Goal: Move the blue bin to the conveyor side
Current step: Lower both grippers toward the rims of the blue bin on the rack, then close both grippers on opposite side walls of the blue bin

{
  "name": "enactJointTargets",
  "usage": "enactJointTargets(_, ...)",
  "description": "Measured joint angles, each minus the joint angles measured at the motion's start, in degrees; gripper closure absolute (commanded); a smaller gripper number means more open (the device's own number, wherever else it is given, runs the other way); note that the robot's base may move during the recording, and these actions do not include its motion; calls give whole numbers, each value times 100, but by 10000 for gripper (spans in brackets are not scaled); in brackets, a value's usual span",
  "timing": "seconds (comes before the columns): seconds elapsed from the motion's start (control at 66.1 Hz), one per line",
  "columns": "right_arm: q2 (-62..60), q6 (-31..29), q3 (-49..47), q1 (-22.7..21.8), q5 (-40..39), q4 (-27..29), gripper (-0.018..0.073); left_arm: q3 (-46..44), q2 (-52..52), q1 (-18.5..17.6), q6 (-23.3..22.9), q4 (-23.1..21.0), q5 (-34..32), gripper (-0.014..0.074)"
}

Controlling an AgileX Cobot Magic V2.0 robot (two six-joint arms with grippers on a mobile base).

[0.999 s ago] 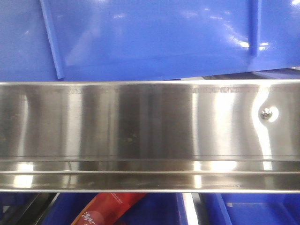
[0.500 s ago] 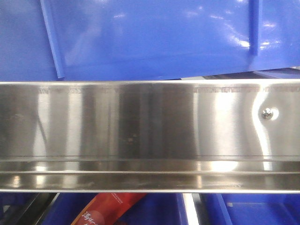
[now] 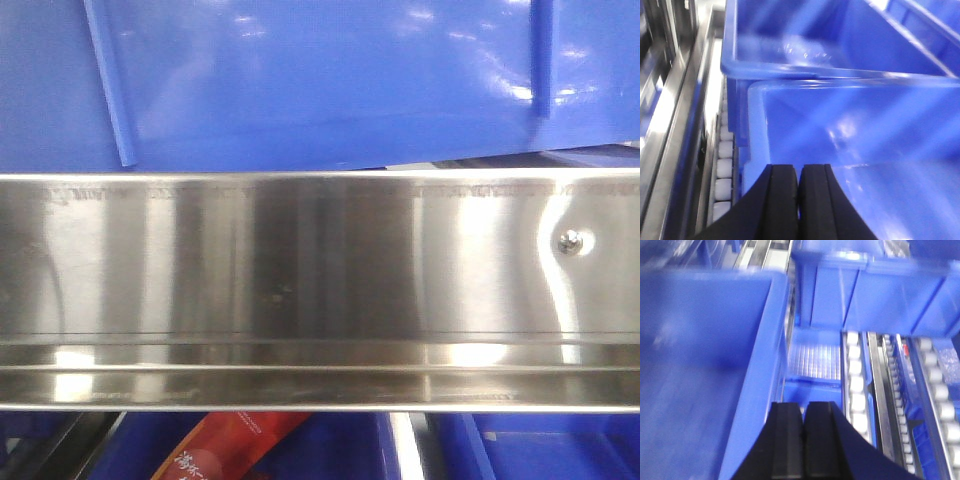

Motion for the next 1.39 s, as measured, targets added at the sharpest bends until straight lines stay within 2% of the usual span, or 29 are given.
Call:
enactJointTargets(0.288, 506, 0, -468, 0, 229, -3, 634, -125, 412, 0, -448, 293, 187, 613)
enactJointTargets(0.363, 569, 0, -480, 0, 228, -14, 561, -125, 432, 0, -469, 310, 244, 592)
enactJointTargets(0.454, 571, 0, -480, 0, 292, -25, 379, -138, 454, 0, -474, 341, 383, 496)
enactJointTargets(0.545, 571, 0, -488, 0, 350, -25, 226, -149, 454, 0, -484, 449, 461, 344)
enactJointTargets(0.636, 571, 0, -488, 0, 374, -34, 162, -149, 454, 0, -498, 590, 509, 203)
enactJointTargets(0.727, 571, 0, -488, 0, 425, -34, 167, -149, 454, 0, -502, 745, 621, 136)
enactJointTargets(0.908, 571, 0, -488, 0, 507, -48, 167, -149, 479, 0, -502, 805, 900, 178)
enactJointTargets(1.09, 571, 0, -488, 0, 598, -98, 167, -149, 582, -16, -502, 805, 1018, 306)
enactJointTargets(1.393, 571, 0, -488, 0, 622, -158, 167, -155, 646, -285, -530, 953, 1029, 309)
